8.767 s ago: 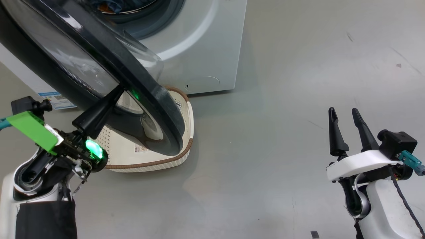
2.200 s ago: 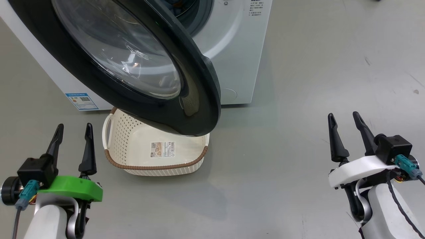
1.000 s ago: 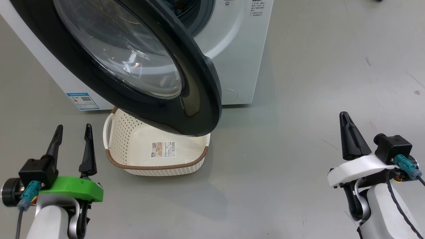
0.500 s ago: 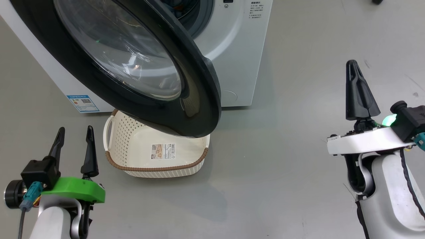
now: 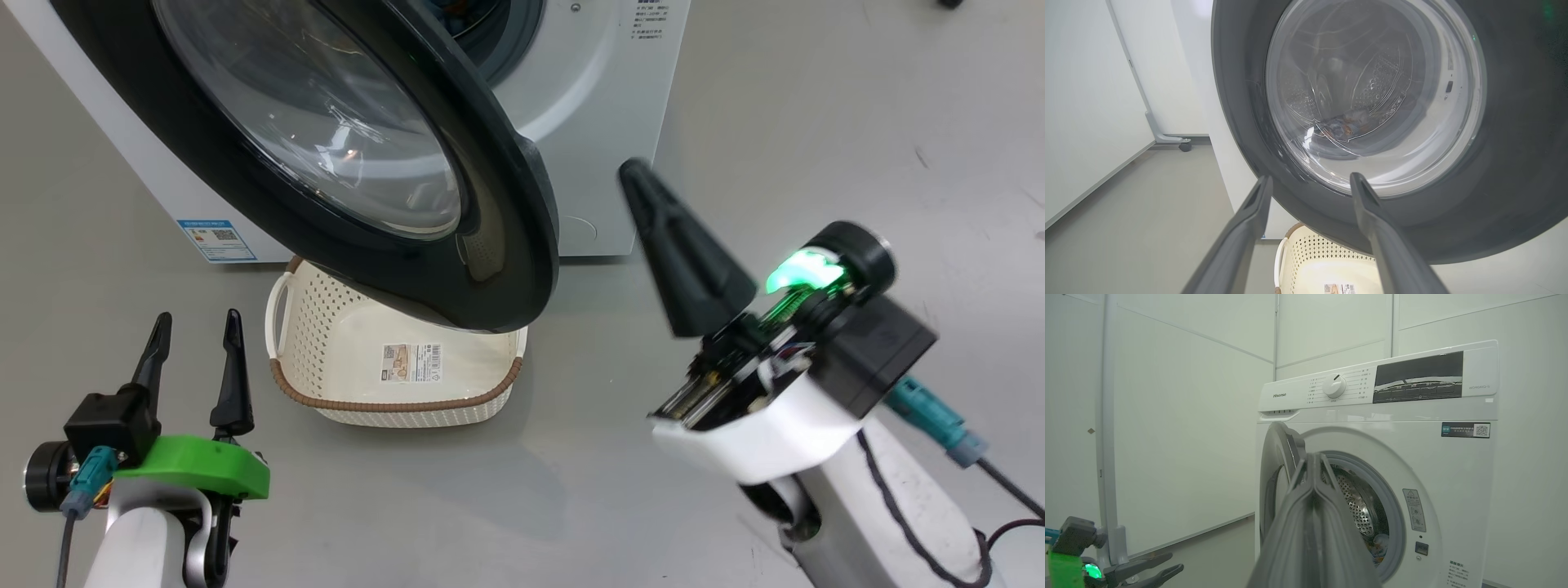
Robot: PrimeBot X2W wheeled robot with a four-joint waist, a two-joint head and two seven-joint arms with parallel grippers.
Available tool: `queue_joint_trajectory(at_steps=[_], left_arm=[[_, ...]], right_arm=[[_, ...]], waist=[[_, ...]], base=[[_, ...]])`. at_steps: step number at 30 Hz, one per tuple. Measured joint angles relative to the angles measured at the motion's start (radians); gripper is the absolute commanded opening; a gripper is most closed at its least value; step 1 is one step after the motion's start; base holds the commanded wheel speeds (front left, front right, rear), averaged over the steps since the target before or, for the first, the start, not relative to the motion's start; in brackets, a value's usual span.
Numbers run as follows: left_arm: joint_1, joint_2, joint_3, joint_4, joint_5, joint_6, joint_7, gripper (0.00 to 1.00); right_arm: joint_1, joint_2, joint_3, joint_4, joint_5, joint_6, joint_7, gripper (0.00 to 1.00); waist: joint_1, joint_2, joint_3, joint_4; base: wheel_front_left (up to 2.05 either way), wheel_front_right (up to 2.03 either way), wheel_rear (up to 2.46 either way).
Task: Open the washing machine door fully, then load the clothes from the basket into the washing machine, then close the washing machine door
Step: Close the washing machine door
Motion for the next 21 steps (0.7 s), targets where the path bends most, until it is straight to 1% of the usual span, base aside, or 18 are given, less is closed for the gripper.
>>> queue_joint_trajectory(at_steps=[2, 4, 9, 15, 21], left_arm=[[0.000, -0.001, 0.001, 0.000, 0.000, 0.000, 0.000, 1.00], [-0.001, -0.002, 0.000, 0.001, 0.000, 0.000, 0.000, 1.00], [-0.003, -0.006, -0.003, 0.001, 0.000, -0.006, 0.000, 1.00], [-0.007, -0.016, -0.009, 0.001, 0.000, -0.006, 0.000, 1.00], [-0.029, -0.024, -0.030, 0.000, 0.002, -0.006, 0.000, 1.00]], right_arm=[[0.000, -0.023, 0.082, 0.001, 0.014, 0.000, 0.000, 0.00], [-0.001, -0.039, 0.143, 0.003, 0.023, 0.000, 0.000, 0.00], [-0.004, -0.077, 0.244, 0.038, 0.040, 0.000, 0.000, 0.00], [-0.005, -0.117, 0.300, 0.106, 0.054, 0.000, 0.019, 0.00], [-0.018, -0.141, 0.316, 0.143, 0.076, 0.000, 0.019, 0.00]], waist=[[0.0000, 0.0000, 0.004, 0.008], [0.0000, 0.0000, 0.008, 0.016], [0.0000, 0.0000, 0.017, 0.037], [0.0000, 0.0000, 0.030, 0.065], [0.0000, 0.0000, 0.051, 0.090]], base=[[0.00, 0.00, 0.00], [0.00, 0.00, 0.00], [0.00, 0.00, 0.00], [0.00, 0.00, 0.00], [0.00, 0.00, 0.00]])
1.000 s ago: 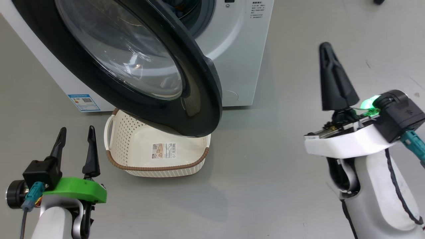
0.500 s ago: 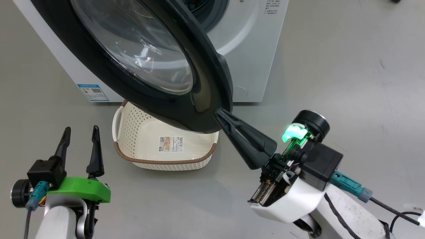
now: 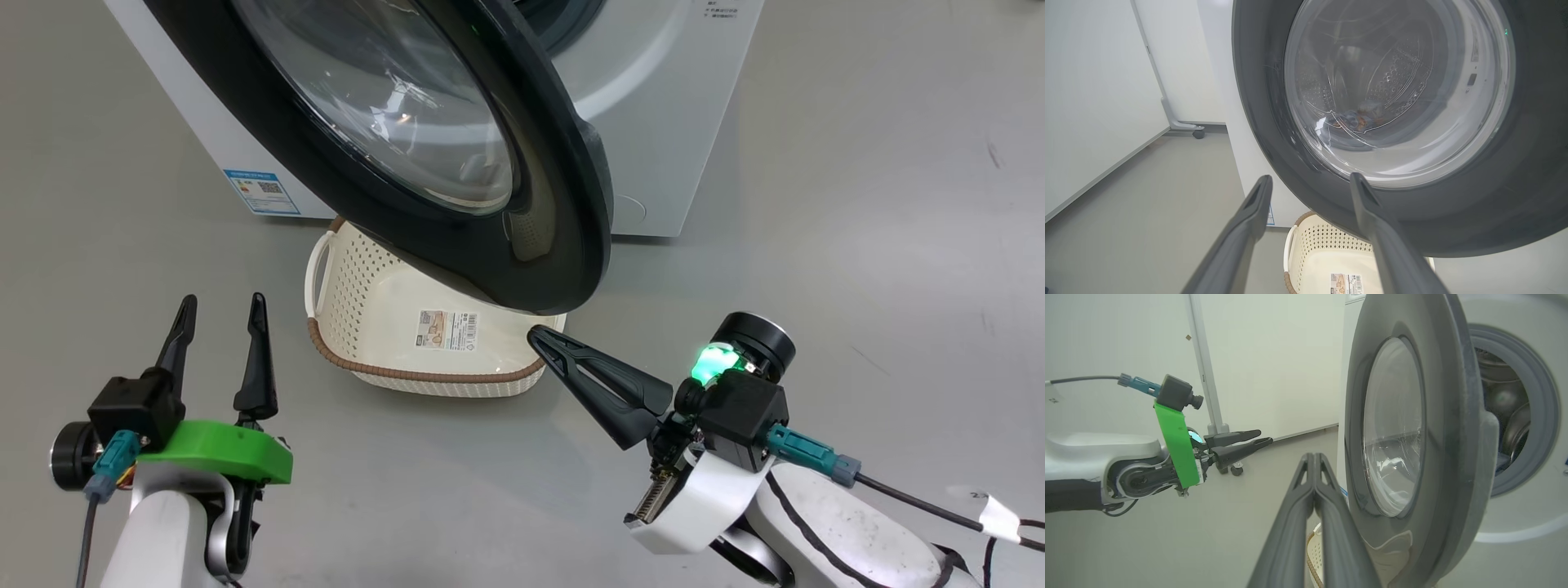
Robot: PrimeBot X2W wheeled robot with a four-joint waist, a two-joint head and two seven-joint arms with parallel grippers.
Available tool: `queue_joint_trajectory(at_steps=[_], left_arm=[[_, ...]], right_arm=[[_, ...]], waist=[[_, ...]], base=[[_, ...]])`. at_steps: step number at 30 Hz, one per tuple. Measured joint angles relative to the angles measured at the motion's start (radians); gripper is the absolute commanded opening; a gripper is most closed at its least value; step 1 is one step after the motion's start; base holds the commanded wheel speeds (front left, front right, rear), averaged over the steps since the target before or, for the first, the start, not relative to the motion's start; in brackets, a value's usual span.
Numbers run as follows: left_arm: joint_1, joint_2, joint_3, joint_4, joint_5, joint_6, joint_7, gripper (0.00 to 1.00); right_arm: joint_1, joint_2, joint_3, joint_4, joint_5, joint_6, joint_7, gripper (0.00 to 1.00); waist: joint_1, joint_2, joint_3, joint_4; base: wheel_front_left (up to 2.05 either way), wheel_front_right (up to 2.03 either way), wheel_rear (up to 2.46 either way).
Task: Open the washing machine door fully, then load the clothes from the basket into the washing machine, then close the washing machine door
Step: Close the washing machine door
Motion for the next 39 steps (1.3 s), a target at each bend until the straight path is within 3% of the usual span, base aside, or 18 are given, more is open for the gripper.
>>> queue_joint_trajectory(at_steps=[7, 20, 32, 39], left_arm=[[-0.024, -0.006, -0.019, -0.003, 0.000, 0.000, 0.000, 1.00], [-0.060, -0.014, -0.057, -0.004, -0.001, 0.000, 0.000, 1.00], [-0.087, -0.031, -0.076, -0.012, -0.017, 0.000, 0.000, 1.00], [-0.111, -0.031, -0.083, -0.026, -0.018, 0.000, 0.000, 1.00]], right_arm=[[-0.007, -0.027, 0.046, 0.063, 0.019, 0.000, 0.018, 0.00], [-0.063, -0.037, 0.010, 0.145, 0.057, 0.000, 0.016, 0.00], [-0.108, -0.032, -0.088, 0.215, 0.074, -0.002, -0.001, 0.00], [-0.147, -0.029, -0.148, 0.244, 0.079, -0.028, -0.009, 0.00]], waist=[[0.0000, 0.0000, 0.031, 0.031], [0.0000, 0.0000, 0.081, 0.082], [0.0000, 0.0000, 0.128, 0.106], [0.0000, 0.0000, 0.162, 0.111]], base=[[0.00, 0.00, 0.00], [0.00, 0.00, 0.00], [0.00, 0.00, 0.00], [0.00, 0.00, 0.00]])
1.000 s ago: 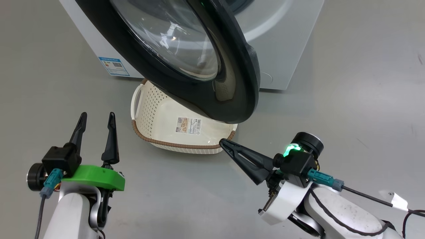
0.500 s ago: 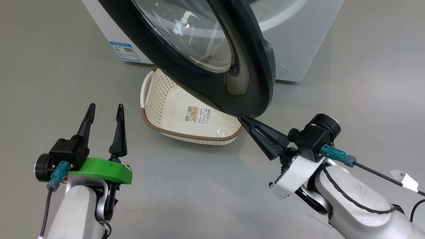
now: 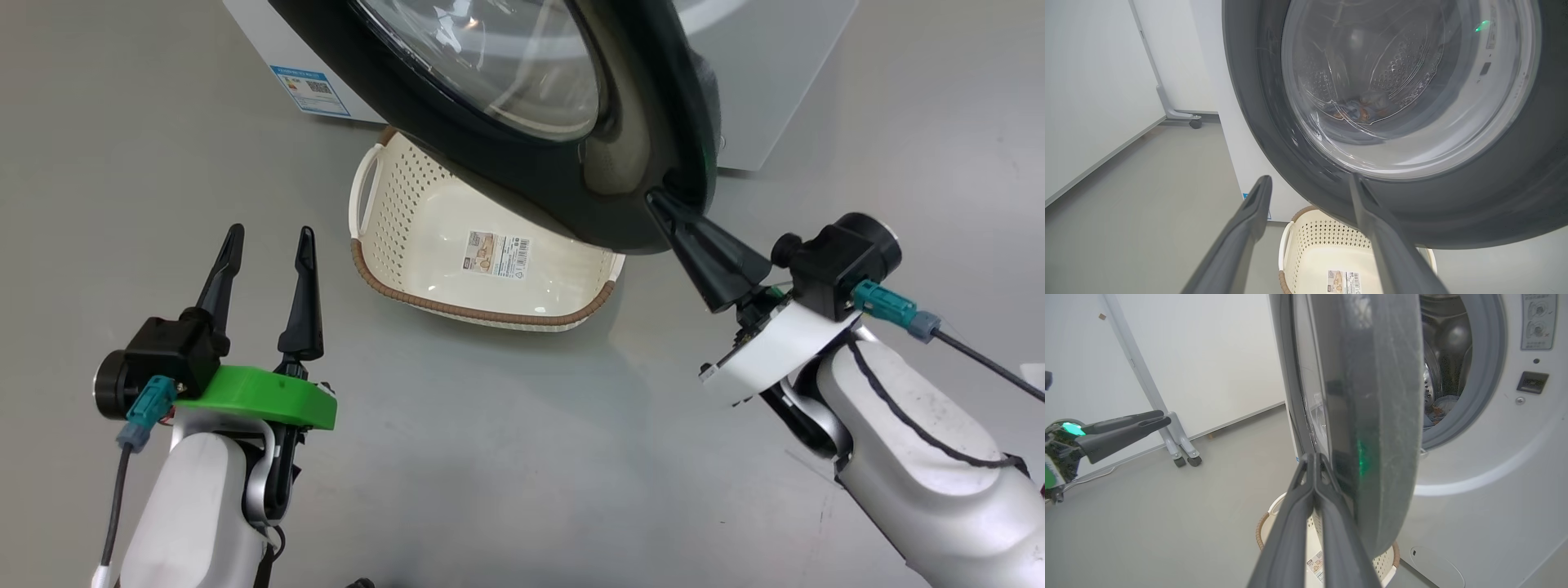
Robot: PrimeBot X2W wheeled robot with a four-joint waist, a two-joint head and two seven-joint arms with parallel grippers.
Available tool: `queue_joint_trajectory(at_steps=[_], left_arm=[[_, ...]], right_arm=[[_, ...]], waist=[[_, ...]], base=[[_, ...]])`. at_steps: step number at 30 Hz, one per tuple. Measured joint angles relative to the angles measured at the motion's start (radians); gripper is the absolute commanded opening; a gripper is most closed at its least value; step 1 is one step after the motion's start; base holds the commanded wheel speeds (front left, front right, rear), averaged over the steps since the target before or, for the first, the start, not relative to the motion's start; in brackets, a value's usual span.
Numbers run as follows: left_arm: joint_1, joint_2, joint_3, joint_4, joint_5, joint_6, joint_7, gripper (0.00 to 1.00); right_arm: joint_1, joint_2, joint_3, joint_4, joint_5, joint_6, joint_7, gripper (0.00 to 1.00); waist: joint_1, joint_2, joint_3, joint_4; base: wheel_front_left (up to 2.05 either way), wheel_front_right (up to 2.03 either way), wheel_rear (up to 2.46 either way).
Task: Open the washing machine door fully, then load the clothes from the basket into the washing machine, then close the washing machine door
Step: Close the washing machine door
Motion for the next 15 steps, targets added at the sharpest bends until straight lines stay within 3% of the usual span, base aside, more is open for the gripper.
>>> queue_joint_trajectory(at_steps=[15], left_arm=[[-0.057, 0.000, -0.044, -0.033, 0.000, -0.002, 0.000, 1.00]], right_arm=[[-0.138, -0.004, -0.140, 0.015, -0.003, -0.045, -0.006, 0.00]], waist=[[0.0000, 0.0000, 0.097, 0.005]], base=[[0.00, 0.00, 0.00]])
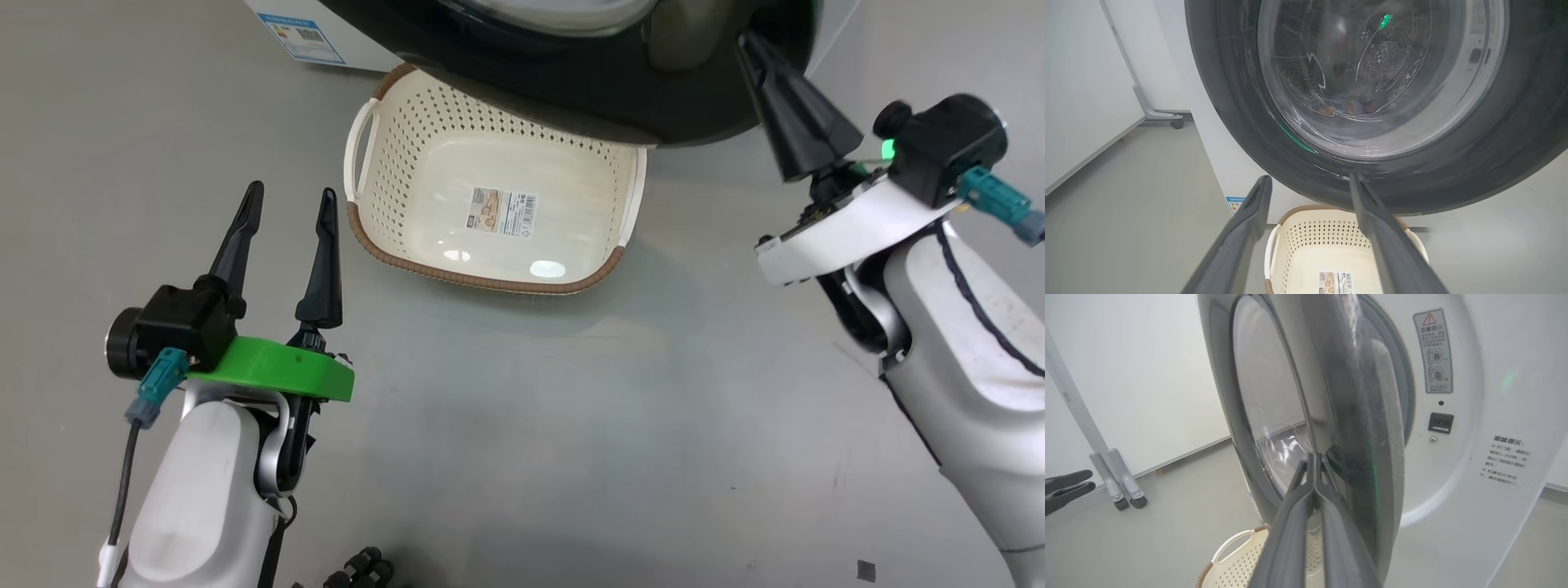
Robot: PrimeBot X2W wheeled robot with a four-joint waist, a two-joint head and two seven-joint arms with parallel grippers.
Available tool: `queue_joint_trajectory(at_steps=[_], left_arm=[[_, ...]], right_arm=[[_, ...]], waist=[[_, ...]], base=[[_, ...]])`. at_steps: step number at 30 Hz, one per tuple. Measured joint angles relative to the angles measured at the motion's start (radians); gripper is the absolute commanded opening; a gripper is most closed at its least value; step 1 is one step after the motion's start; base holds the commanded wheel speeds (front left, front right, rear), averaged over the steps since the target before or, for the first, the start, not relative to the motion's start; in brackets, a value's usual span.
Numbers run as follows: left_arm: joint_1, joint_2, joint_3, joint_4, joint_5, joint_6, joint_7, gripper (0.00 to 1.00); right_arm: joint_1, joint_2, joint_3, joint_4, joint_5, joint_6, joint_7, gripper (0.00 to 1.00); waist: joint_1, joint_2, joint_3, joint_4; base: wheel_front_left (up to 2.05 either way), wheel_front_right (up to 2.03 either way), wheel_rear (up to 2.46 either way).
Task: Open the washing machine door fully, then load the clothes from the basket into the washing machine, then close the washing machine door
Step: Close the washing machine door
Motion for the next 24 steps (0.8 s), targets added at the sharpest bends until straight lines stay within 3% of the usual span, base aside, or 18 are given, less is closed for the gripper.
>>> queue_joint_trajectory(at_steps=[11, 24], left_arm=[[-0.074, -0.004, -0.046, -0.010, -0.003, 0.000, 0.000, 1.00], [-0.136, -0.010, -0.072, -0.005, -0.035, 0.000, 0.000, 1.00]], right_arm=[[-0.164, -0.039, -0.093, 0.019, -0.018, -0.016, -0.003, 0.00], [-0.317, -0.051, -0.128, 0.084, -0.029, -0.008, -0.003, 0.00]], waist=[[0.0000, 0.0000, 0.104, 0.014], [0.0000, 0.0000, 0.202, 0.052]], base=[[0.00, 0.00, 0.00], [0.00, 0.00, 0.00]])
